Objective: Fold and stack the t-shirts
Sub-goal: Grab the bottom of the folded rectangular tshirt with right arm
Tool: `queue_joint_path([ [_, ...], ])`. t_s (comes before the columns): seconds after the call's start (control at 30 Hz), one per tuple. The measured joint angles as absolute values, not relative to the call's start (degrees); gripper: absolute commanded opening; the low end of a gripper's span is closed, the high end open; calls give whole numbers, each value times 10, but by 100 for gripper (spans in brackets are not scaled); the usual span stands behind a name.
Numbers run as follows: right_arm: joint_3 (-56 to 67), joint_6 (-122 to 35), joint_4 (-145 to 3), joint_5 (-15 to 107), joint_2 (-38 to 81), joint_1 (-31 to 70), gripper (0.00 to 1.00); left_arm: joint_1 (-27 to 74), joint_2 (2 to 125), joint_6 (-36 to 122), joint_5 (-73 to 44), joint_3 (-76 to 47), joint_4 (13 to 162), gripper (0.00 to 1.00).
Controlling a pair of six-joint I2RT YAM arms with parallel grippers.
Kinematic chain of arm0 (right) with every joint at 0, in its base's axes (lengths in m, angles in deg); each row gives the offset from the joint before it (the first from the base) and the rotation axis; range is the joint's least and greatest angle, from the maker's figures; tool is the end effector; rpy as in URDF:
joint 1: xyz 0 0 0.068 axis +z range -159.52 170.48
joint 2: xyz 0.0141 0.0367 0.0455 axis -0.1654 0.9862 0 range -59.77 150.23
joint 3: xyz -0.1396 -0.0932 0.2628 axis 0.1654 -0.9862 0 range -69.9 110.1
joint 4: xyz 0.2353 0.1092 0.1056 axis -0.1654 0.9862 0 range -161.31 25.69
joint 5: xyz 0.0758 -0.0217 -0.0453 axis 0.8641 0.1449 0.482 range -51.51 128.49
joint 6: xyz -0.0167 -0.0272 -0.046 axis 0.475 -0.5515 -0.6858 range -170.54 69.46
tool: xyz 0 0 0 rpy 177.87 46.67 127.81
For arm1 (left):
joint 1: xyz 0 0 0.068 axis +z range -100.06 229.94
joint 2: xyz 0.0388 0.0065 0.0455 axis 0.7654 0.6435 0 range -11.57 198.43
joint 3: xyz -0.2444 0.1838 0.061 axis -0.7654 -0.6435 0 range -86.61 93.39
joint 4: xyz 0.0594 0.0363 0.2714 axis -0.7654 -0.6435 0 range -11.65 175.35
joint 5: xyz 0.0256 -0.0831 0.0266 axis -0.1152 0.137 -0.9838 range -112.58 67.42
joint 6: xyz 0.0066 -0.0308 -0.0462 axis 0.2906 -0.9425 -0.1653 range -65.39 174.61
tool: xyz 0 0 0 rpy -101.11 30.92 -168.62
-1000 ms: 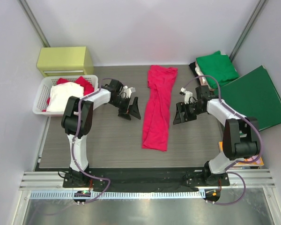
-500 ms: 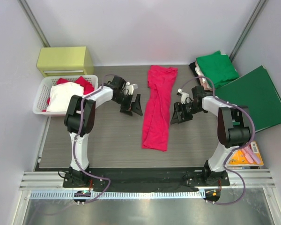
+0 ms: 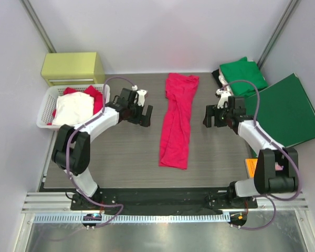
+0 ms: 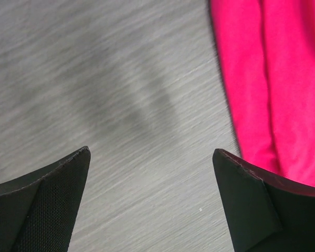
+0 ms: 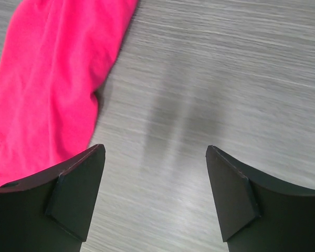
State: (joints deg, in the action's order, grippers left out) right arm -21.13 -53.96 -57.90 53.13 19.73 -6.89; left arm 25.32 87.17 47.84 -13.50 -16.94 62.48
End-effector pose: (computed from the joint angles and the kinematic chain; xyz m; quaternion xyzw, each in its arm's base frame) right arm 0.3020 0.0235 0.2512 -0.0978 0.9096 0.1146 0.3872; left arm 0.3575 -0.1705 0.2496 0.1718 0.9269 -0.1600 0.2927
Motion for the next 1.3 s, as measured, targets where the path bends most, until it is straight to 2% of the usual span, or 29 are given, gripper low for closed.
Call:
queue_joint_path([
  [0.3,-175,-516,-555,642,339,-74,78,255,994,462,-54,-118,609,100],
  [0.57,-94,-516,-524,785,447,-63,75,260,1074,442,86,-17,598,100],
  [1.0,-56,-537,-480,892,501,-50,73,257,1102,410,280,-28,597,100],
  [1.3,-65,-628,-358,915,499,-37,65,248,1045,366,313,-134,629,100],
])
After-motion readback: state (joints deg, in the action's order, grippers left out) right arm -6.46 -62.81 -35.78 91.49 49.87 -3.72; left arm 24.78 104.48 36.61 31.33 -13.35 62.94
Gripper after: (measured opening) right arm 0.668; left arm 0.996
